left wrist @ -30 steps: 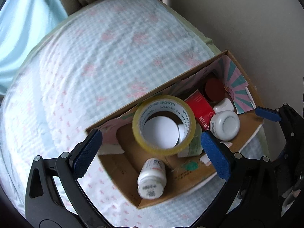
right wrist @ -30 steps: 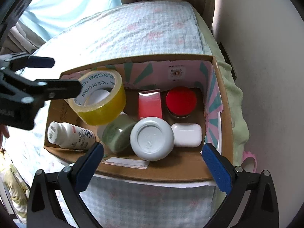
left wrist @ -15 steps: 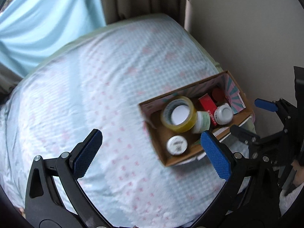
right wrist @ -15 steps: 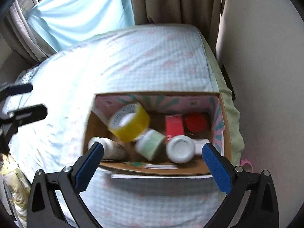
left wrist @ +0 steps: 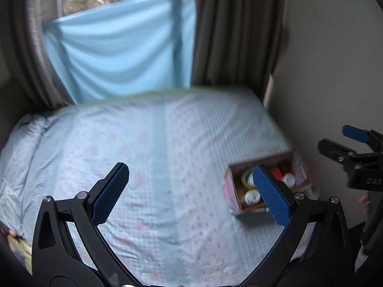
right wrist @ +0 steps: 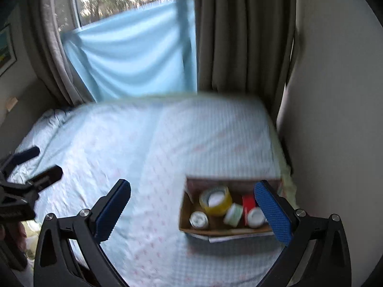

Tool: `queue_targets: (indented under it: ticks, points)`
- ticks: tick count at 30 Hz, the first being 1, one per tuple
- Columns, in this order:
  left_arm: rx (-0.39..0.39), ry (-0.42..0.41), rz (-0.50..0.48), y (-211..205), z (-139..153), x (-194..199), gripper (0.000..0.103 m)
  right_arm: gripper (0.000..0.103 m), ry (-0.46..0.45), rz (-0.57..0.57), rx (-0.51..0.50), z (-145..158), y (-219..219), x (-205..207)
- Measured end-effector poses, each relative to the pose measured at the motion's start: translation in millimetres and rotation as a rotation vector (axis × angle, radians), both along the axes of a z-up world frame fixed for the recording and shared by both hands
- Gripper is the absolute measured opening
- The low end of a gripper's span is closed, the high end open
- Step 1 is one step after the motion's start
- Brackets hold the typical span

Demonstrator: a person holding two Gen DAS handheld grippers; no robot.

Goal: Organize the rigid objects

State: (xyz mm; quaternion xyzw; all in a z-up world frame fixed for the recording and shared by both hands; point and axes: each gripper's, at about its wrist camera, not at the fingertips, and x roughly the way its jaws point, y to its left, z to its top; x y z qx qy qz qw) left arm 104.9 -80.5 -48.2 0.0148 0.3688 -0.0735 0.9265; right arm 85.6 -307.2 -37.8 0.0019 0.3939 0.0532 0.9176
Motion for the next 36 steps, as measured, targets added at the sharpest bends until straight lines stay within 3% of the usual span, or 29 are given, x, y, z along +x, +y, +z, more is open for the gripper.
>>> queue_targets:
  ticks: [3,9,15,36]
  points:
    - [-0.016,-0.088,0.051,20.9,30.3,-19.7,0.103,0.103,-0.108,-0.01,0.005,45.1,18.4,-21.9]
    - [-0.059,-0.225,0.086,48.2,65.3,-57.2,0.103,0.103,-0.219,-0.032,-0.006,68.6,38.2,-54.6]
    - [-0.068,-0.24,0.075,52.5,69.0,-66.4,0.103,0.103,-0.231,-0.059,-0.049,60.4,45.4,-64.0]
    - [-0.028,-0.253,0.036,34.1,67.1,-66.5,0.103,0.103,-0.237,-0.113,-0.028,66.5,37.1,-56.1]
